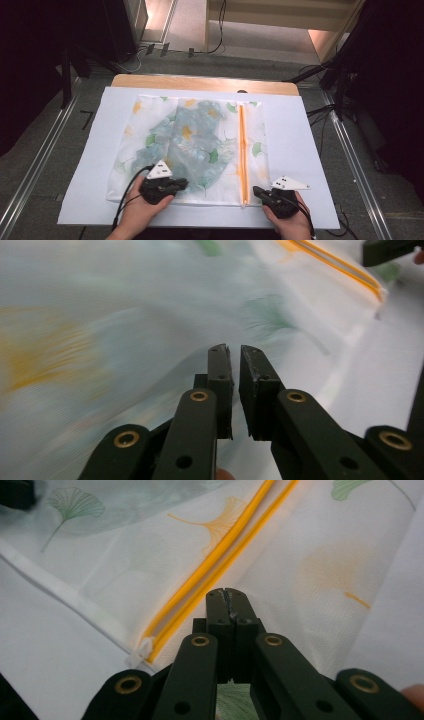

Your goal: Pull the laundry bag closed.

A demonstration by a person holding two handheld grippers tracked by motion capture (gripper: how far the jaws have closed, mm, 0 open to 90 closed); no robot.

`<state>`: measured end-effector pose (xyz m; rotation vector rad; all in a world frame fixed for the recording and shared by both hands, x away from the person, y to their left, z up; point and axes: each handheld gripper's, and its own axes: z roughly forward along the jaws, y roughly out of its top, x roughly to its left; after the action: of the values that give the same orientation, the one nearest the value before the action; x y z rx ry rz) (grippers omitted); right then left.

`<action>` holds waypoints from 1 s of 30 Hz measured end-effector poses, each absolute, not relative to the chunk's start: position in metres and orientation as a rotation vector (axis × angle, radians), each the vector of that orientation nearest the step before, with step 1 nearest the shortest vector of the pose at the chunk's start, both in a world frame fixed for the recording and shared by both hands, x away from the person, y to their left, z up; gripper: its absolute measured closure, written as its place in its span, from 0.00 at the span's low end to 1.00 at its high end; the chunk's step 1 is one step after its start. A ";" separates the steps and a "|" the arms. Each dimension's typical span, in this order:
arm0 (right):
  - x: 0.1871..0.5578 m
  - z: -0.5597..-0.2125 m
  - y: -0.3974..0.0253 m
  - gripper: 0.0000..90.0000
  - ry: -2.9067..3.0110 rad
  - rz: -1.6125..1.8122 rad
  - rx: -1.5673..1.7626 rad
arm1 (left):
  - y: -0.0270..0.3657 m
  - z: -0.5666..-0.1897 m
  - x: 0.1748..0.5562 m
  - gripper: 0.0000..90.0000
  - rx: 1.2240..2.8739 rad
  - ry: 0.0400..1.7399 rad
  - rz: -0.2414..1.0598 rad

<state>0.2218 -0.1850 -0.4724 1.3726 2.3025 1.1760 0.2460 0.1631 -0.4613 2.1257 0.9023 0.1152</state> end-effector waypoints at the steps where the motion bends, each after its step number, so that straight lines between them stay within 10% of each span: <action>1: 0.222 -0.472 -0.184 1.00 2.312 1.175 1.366 | 0.152 -0.464 0.246 0.95 2.138 0.877 0.102; 15: 0.212 -0.478 -0.182 0.98 2.382 1.163 1.355 | 0.053 -0.479 0.247 0.97 2.200 0.730 0.017; 30: 0.194 -0.472 -0.167 0.78 2.392 1.242 1.203 | 0.052 -0.481 0.248 1.00 2.177 0.746 -0.007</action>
<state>0.1944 -0.1673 -0.4724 1.2028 2.3919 1.2416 0.2482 0.0521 -0.4811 2.1775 0.7455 -0.0067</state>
